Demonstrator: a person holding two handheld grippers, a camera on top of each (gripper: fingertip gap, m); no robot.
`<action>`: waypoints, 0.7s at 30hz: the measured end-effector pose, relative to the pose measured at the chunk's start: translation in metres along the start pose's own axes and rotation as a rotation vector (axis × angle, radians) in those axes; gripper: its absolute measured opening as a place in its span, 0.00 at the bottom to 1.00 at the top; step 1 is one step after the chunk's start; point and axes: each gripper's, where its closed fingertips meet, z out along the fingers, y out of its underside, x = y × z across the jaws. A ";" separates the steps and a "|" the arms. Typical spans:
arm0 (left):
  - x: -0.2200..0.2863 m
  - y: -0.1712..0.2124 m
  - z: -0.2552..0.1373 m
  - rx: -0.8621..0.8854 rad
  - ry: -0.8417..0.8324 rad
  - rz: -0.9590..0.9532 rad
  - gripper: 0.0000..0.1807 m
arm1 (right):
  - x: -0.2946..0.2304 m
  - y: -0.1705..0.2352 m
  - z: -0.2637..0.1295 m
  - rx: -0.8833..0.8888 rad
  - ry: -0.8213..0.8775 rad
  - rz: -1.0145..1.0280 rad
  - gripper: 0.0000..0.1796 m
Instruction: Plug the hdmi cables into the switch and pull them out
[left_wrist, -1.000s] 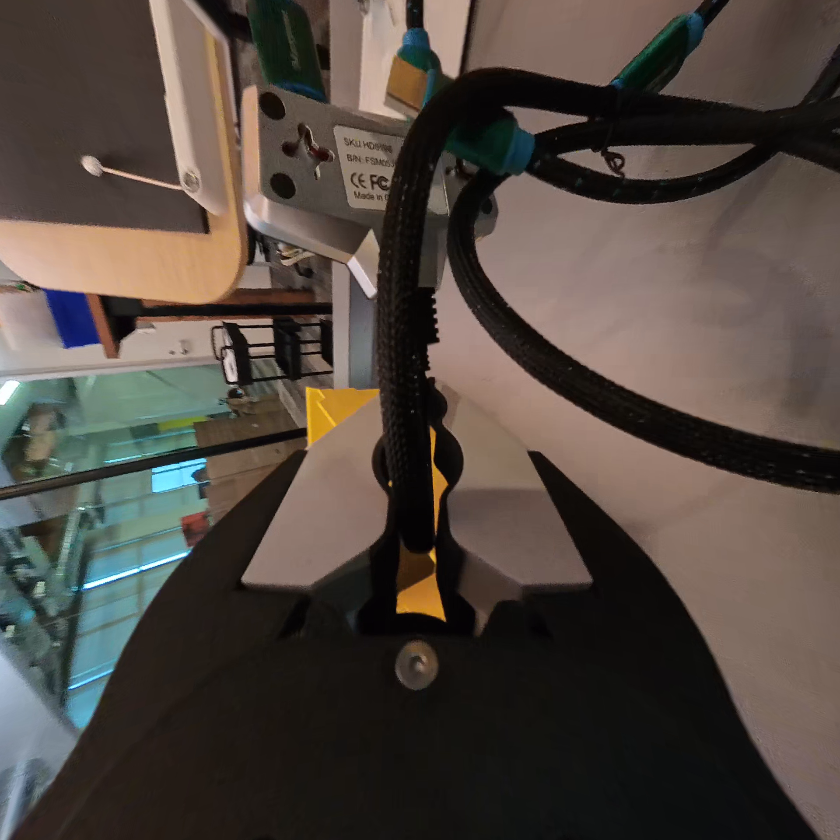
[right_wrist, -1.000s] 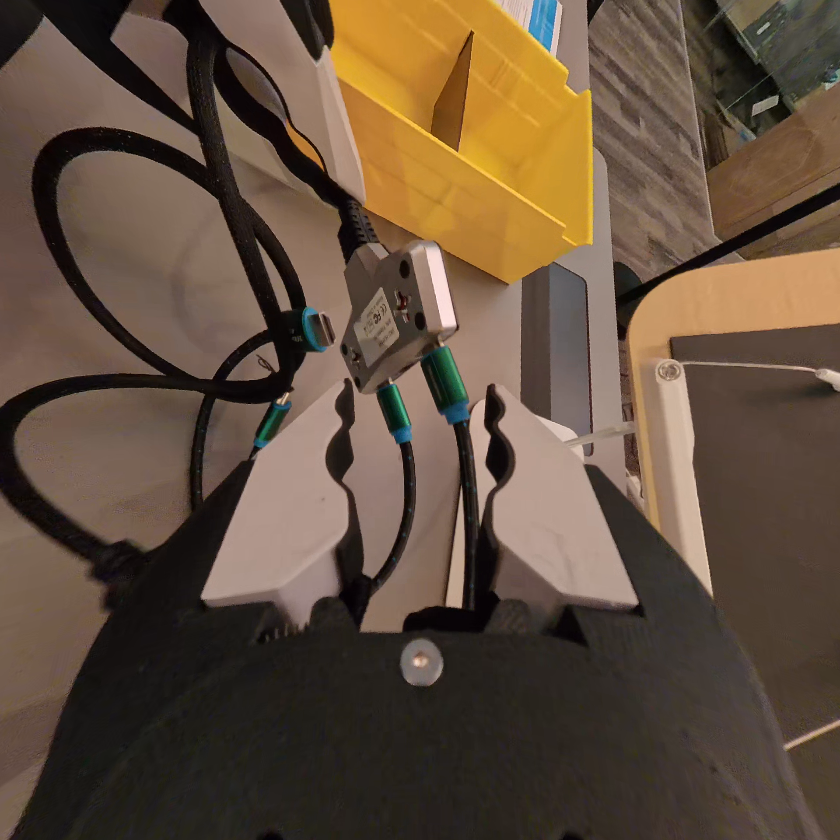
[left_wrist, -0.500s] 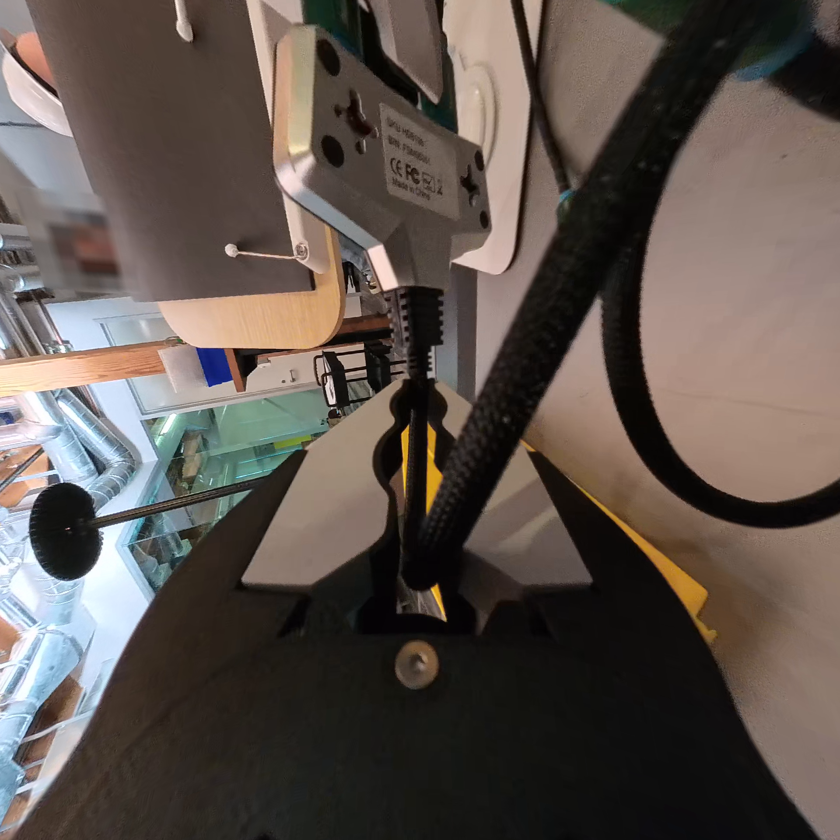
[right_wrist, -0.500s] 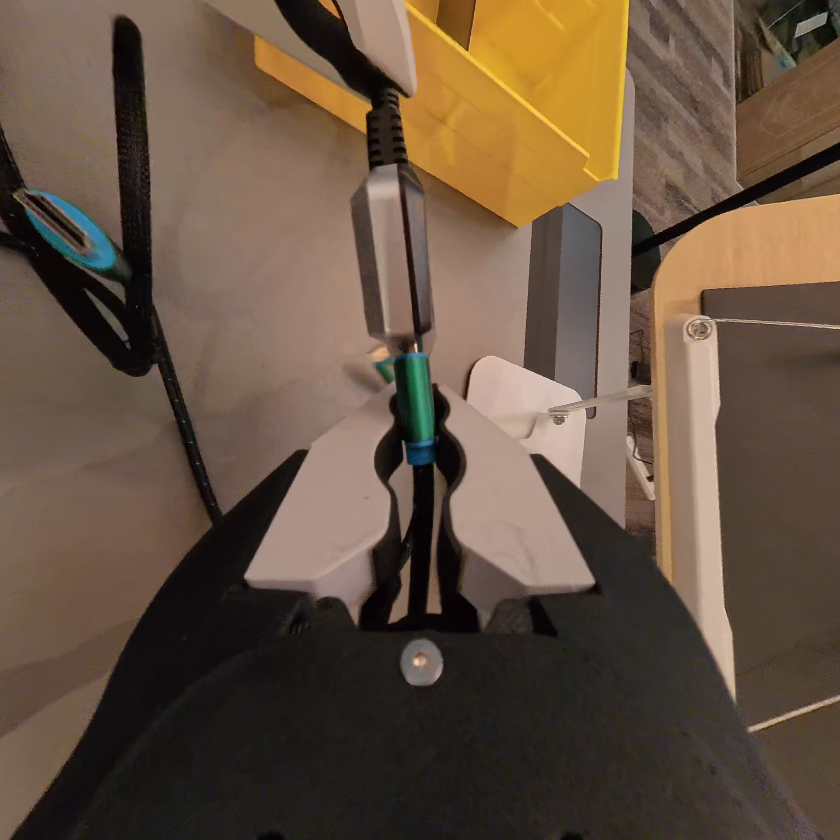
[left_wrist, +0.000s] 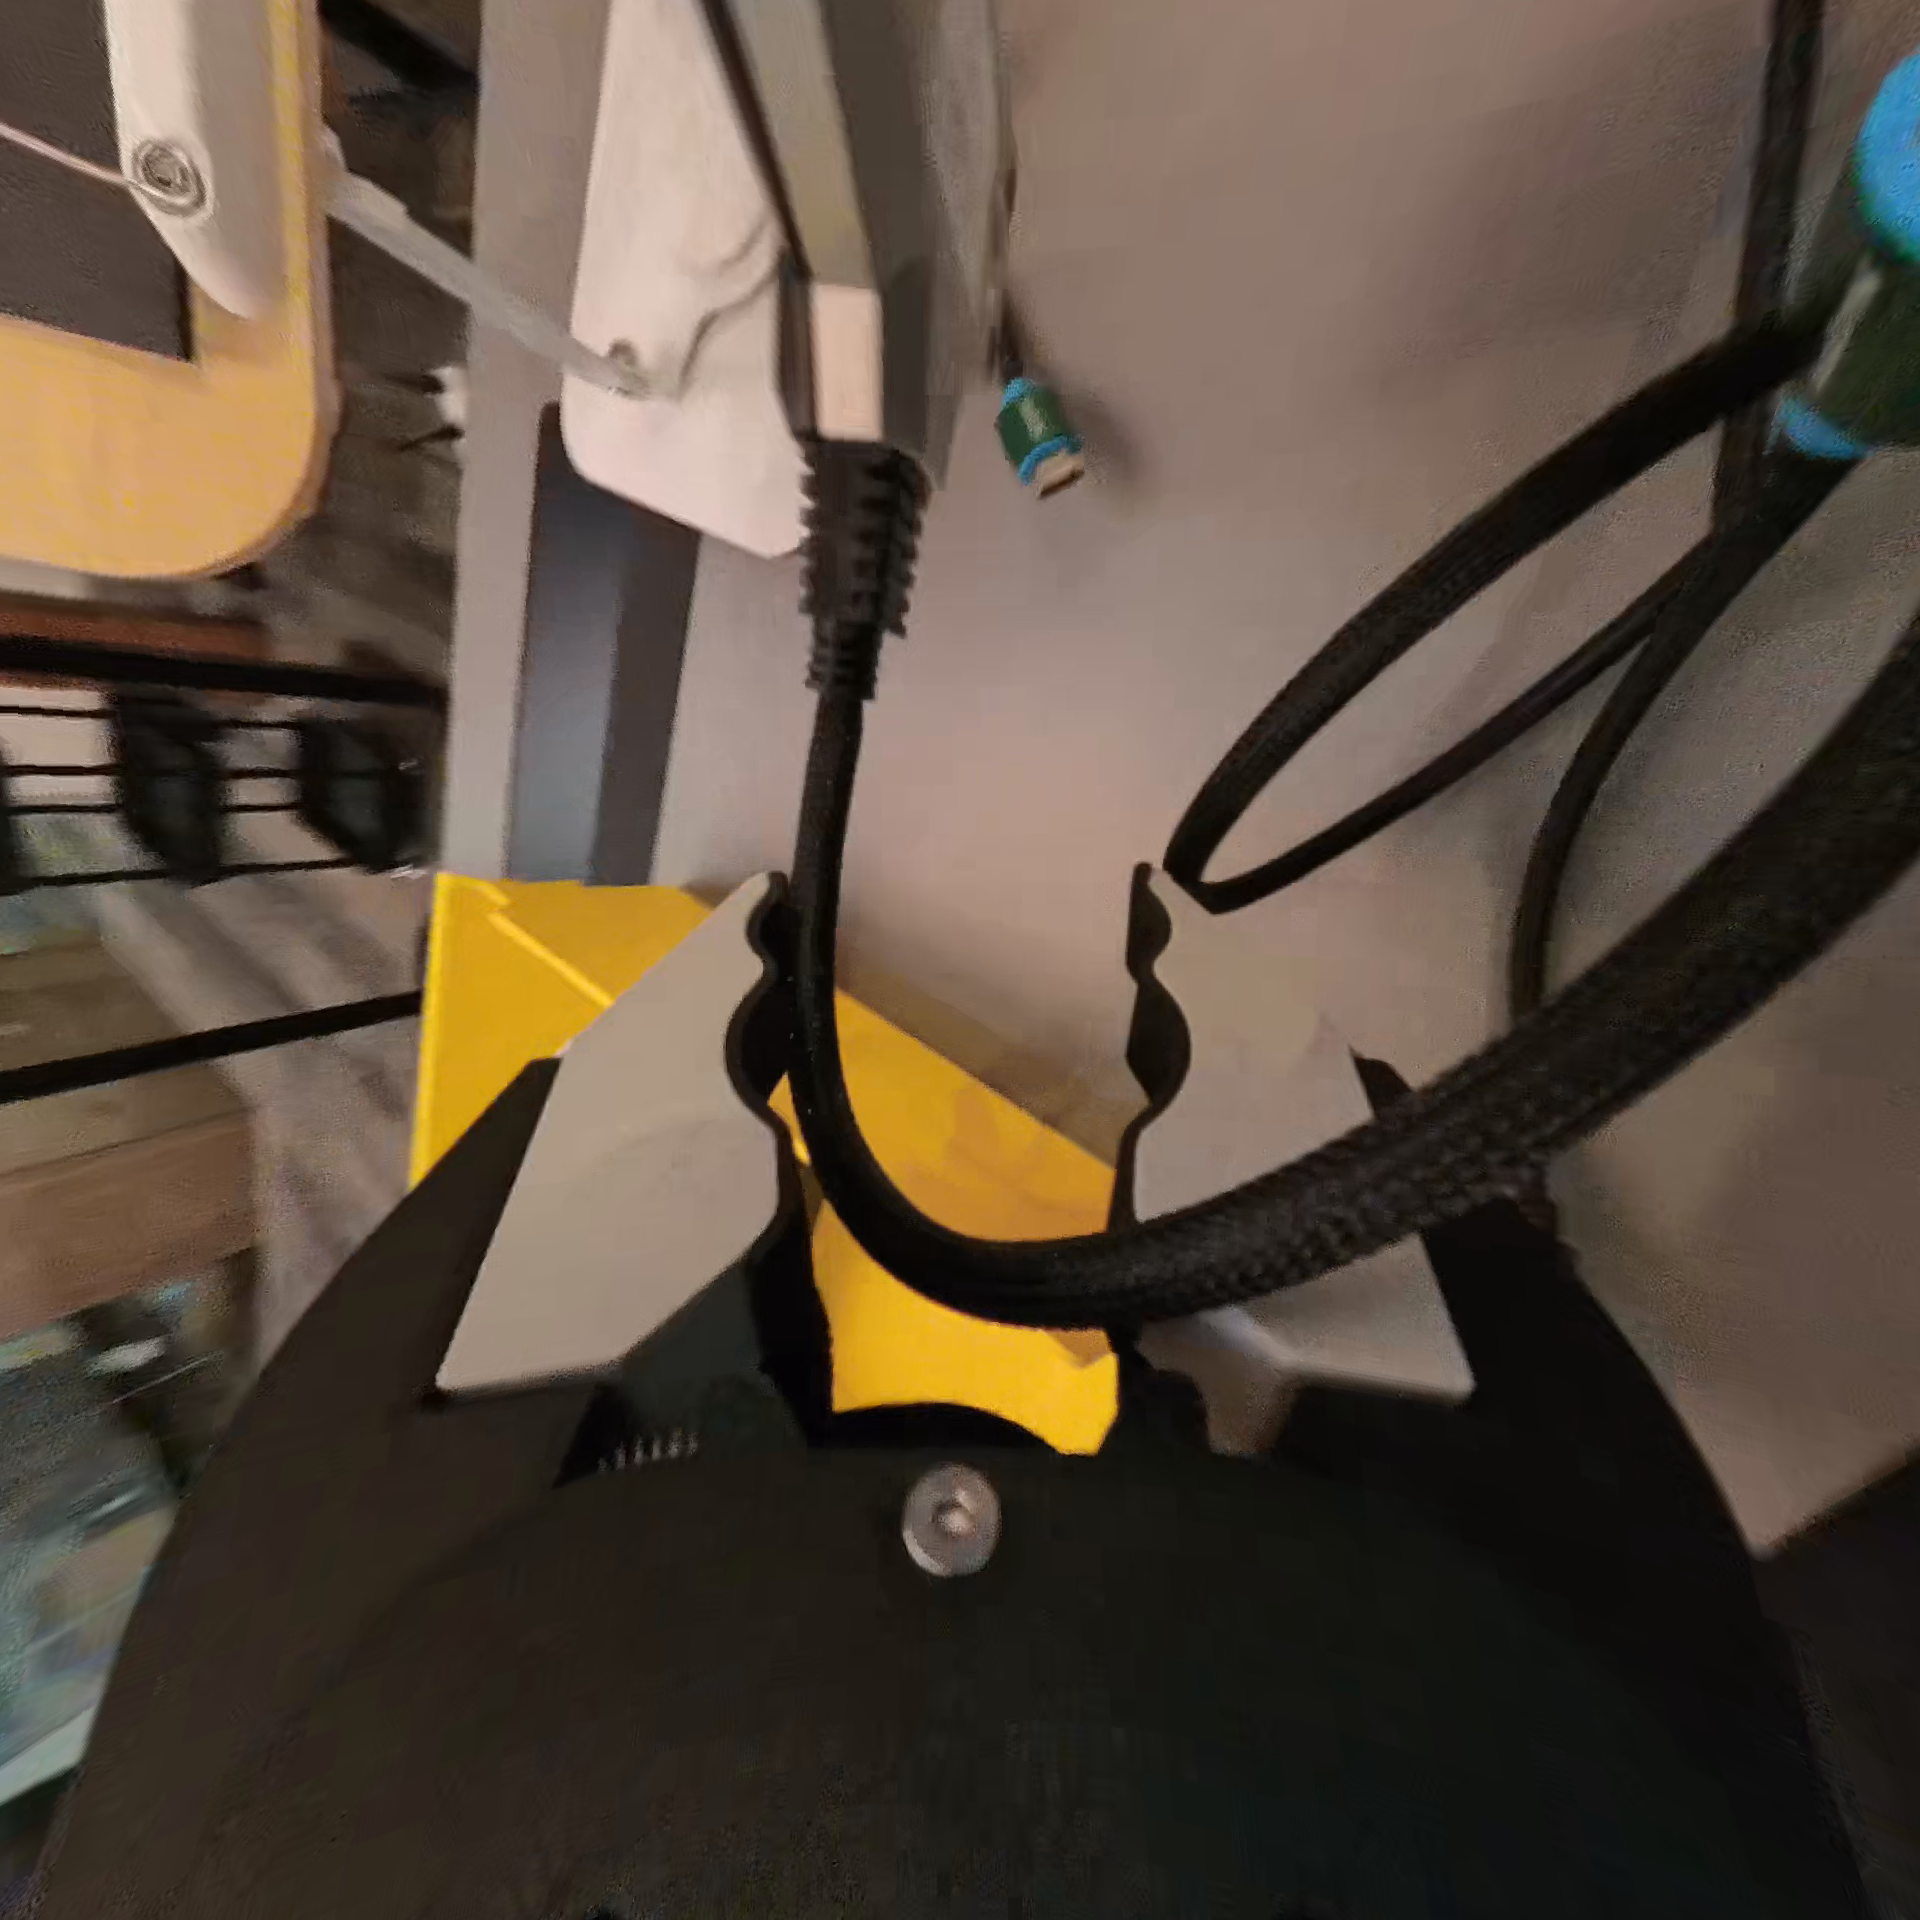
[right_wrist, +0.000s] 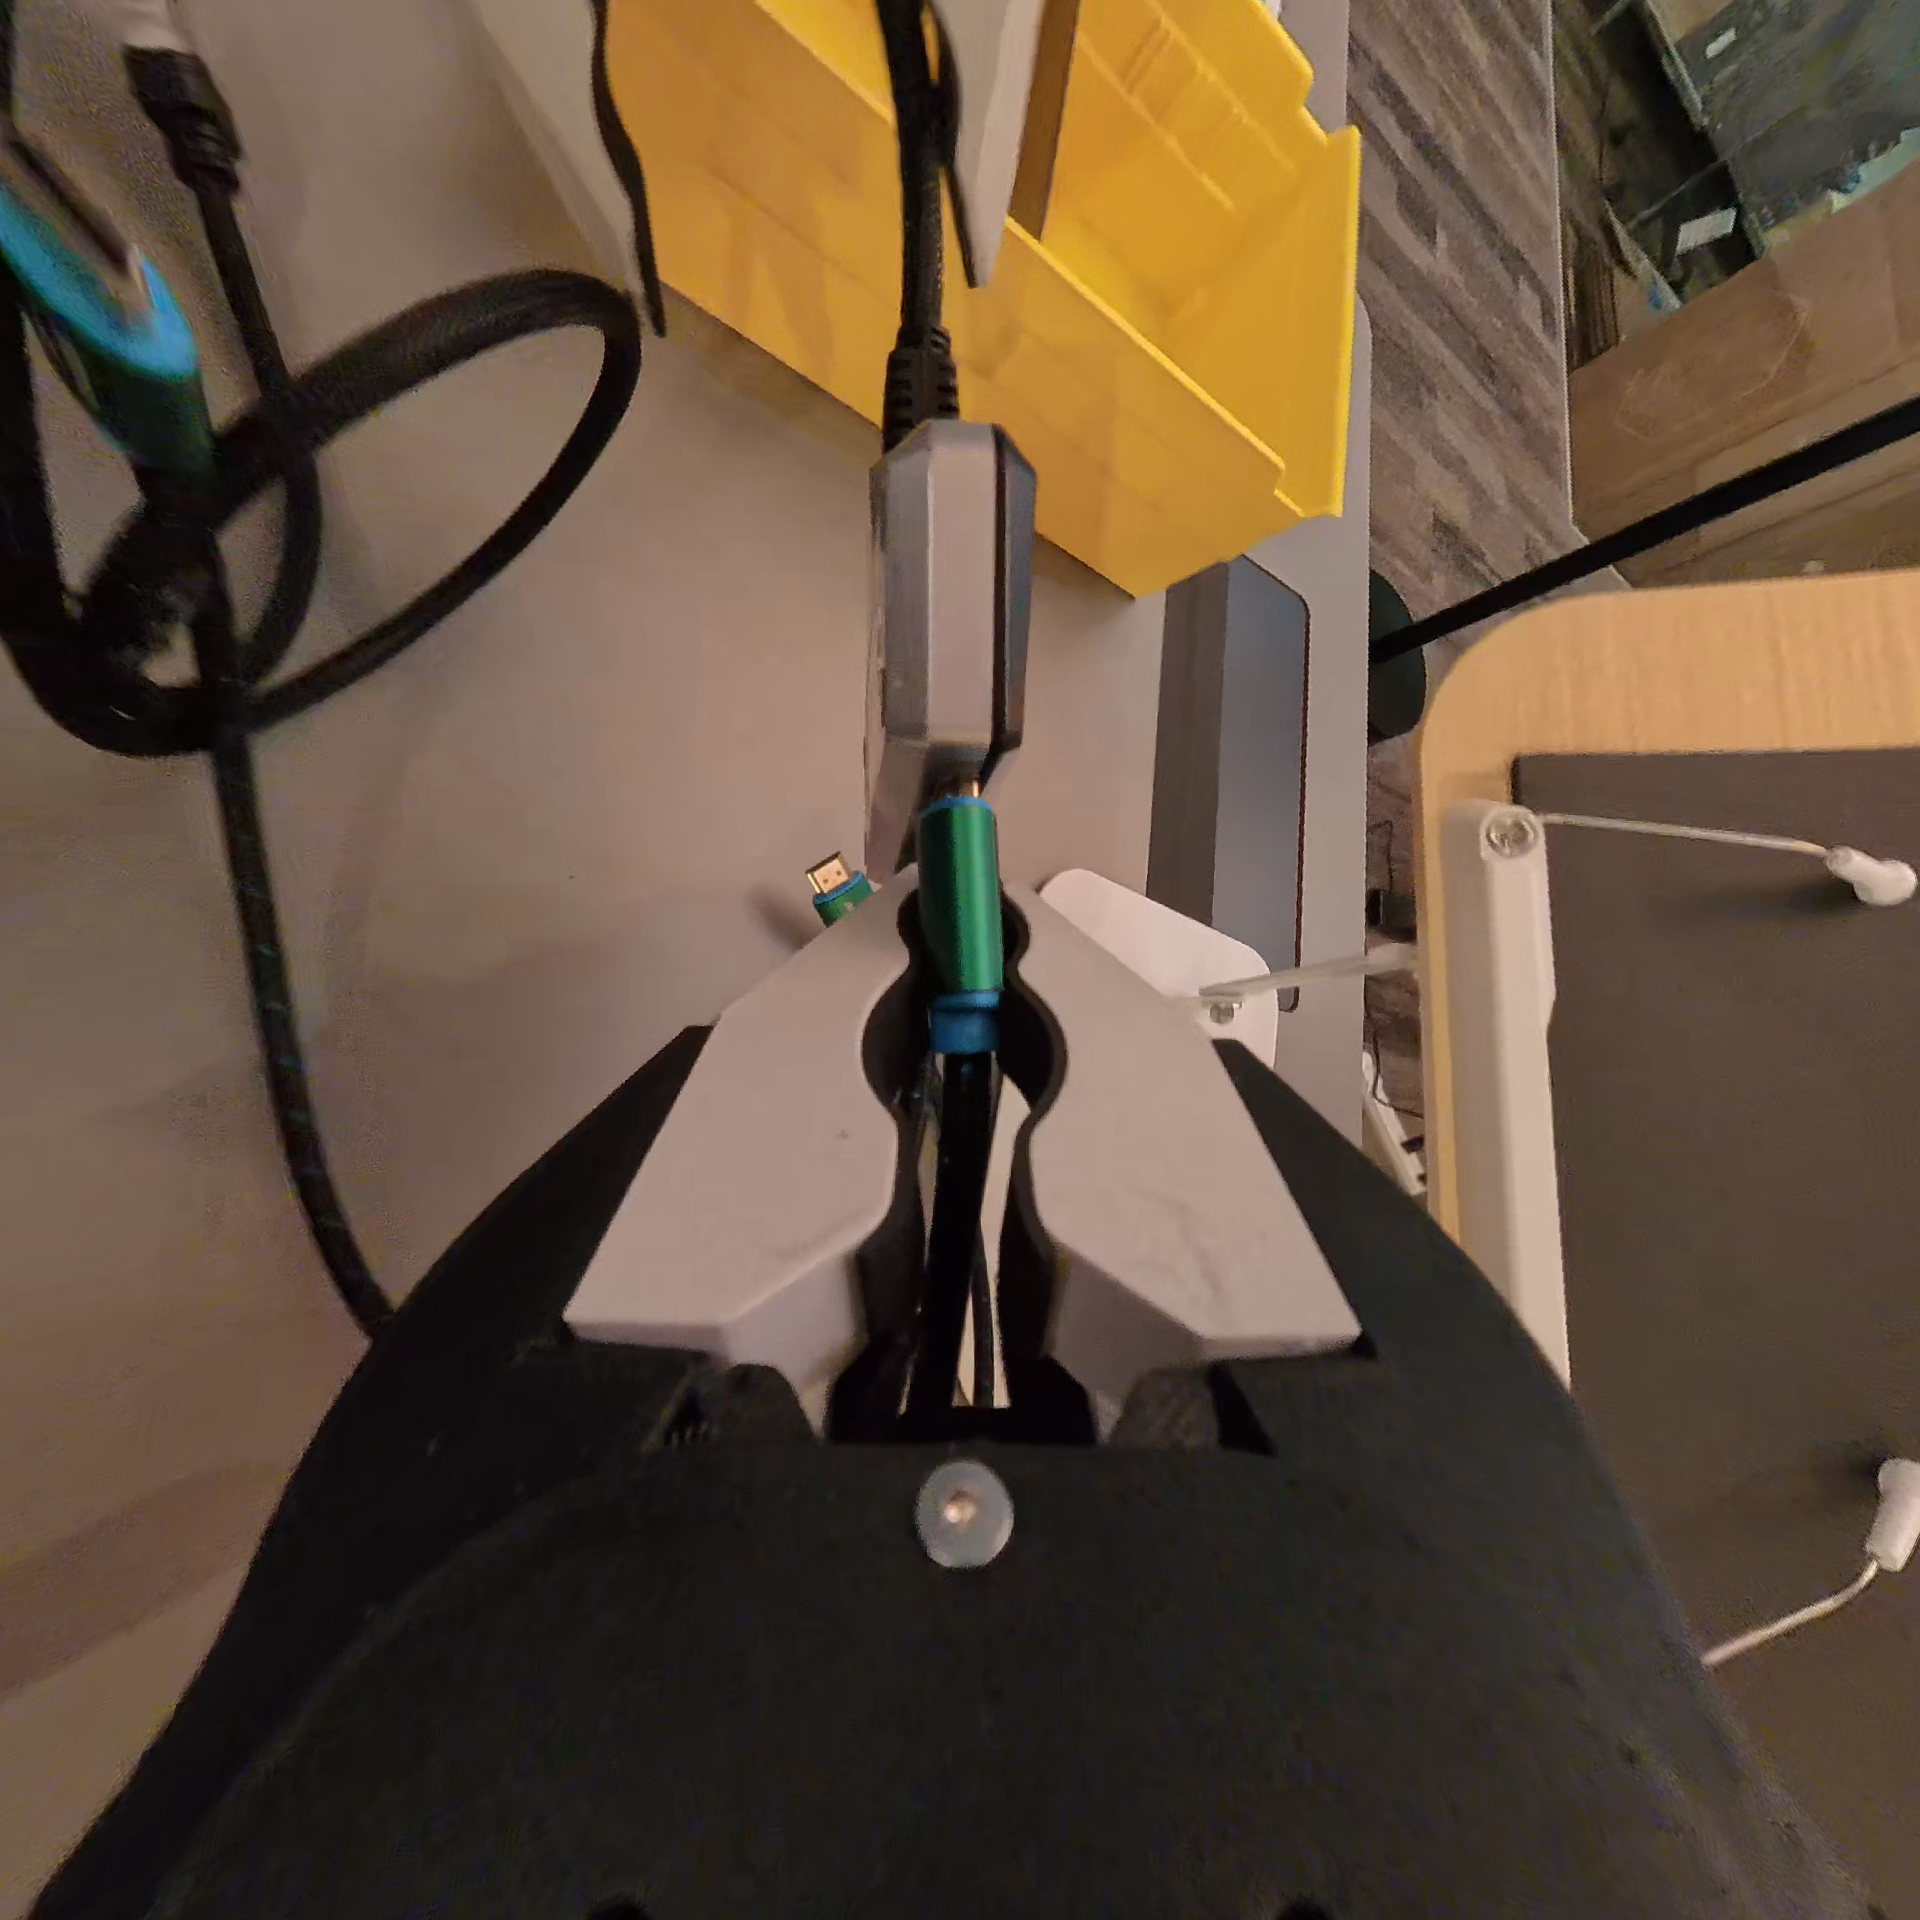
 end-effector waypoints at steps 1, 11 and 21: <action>0.001 -0.003 -0.006 0.037 0.051 -0.043 0.35 | -0.001 -0.002 0.001 0.006 -0.002 -0.010 0.02; 0.009 0.025 -0.012 -0.089 0.219 -0.069 0.37 | -0.011 -0.015 0.009 0.016 -0.024 -0.036 0.02; 0.017 0.098 0.010 -0.363 0.240 -0.137 0.28 | -0.002 -0.011 -0.003 0.042 0.014 -0.044 0.02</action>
